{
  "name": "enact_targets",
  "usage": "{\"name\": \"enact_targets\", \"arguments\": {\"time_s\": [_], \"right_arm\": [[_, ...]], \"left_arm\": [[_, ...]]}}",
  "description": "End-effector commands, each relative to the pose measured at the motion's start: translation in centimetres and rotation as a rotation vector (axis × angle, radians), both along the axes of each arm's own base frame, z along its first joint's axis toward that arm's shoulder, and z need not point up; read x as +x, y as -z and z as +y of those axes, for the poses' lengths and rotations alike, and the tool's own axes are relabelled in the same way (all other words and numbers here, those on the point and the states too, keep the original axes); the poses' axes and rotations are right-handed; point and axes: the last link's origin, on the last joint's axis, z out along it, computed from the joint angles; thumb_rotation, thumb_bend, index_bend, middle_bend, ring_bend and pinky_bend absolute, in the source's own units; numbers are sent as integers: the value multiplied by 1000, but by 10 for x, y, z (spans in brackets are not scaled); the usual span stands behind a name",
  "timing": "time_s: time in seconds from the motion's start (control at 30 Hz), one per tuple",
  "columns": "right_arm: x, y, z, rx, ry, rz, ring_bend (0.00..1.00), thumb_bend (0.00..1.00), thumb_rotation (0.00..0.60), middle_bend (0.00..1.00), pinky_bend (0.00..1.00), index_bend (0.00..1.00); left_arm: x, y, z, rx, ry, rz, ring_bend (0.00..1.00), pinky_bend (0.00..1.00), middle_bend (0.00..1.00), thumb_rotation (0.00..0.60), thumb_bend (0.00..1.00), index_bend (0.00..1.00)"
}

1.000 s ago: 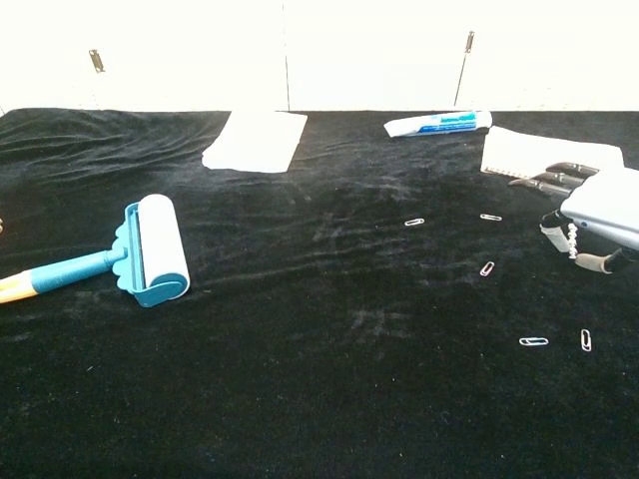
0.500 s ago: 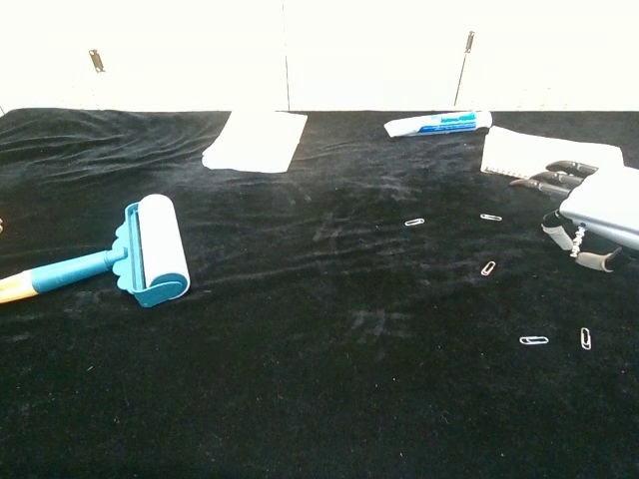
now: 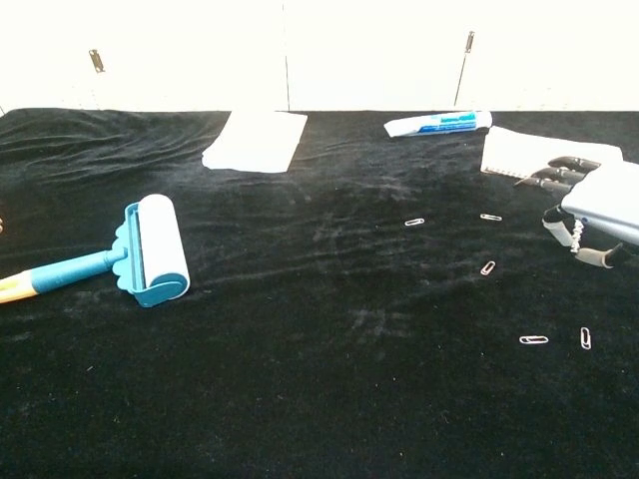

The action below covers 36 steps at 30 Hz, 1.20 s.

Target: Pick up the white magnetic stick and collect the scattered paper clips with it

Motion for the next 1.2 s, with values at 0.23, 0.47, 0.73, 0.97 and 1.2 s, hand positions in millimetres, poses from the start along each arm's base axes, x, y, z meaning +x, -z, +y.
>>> {"name": "enact_targets", "arguments": {"time_s": [0.23,0.47,0.73,0.97,1.2], "right_arm": [[4,-7,2,-16,-21,-45,62,425,600,116,0,736],[8,-12,3,-32,-41,-81,70,443,600,148,0,779],[16,-17,9,-29,-54,-180,81,445,600,159,0,795],[24,-28,13,-39,-60,-250,81,447,600,172,0,810],[30,-32,18,-47,-75,-264,84,447,600,175,0,812]], "left_arm": [[1,0,-1,-1,9,0,10,0,0,600,486,0],[2,1,-1,-1,14,0,10,0,0,600,486,0],[4,2,0,-10,22,-2,11,0,0,600,487,0],[7,1,-1,-14,35,-7,11,0,0,600,486,0],[8,0,-4,-8,43,-11,12,0,0,600,486,0]]}}
